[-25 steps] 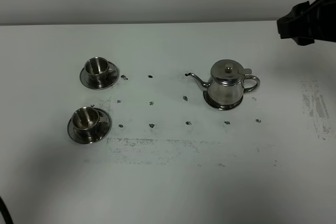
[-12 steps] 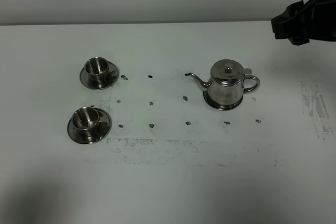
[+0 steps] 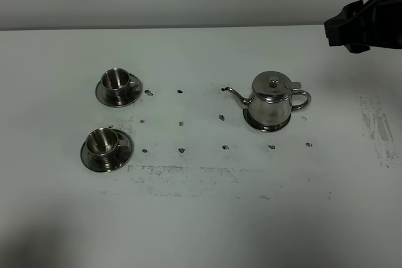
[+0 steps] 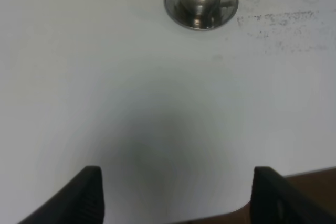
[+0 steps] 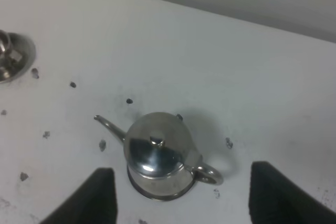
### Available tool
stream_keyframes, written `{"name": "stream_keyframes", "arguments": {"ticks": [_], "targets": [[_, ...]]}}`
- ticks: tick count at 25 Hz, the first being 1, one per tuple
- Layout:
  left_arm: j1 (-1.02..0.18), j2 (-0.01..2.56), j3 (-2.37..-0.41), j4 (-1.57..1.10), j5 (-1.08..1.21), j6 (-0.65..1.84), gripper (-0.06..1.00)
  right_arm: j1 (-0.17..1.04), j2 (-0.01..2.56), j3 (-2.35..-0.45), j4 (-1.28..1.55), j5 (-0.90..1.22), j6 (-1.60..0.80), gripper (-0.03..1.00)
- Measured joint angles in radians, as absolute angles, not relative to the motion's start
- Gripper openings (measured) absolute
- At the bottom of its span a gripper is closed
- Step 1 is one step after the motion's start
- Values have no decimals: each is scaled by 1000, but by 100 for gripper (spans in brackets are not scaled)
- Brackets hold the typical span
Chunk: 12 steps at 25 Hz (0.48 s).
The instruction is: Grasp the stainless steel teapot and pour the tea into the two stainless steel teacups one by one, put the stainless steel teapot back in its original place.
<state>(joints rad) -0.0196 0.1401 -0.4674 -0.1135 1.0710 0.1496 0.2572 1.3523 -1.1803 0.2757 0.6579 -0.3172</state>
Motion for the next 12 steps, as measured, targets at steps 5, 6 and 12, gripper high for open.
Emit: {"name": "stream_keyframes", "arguments": {"ticks": [5, 6, 12], "targets": [[37, 61, -467, -114, 1071, 150, 58, 257, 1369, -1180, 279, 658, -318, 52], [40, 44, -467, -114, 1071, 150, 58, 257, 1376, -1180, 282, 658, -318, 52], [43, -3, -467, -114, 1074, 148, 58, 267, 1433, -1180, 323, 639, -361, 52]]}}
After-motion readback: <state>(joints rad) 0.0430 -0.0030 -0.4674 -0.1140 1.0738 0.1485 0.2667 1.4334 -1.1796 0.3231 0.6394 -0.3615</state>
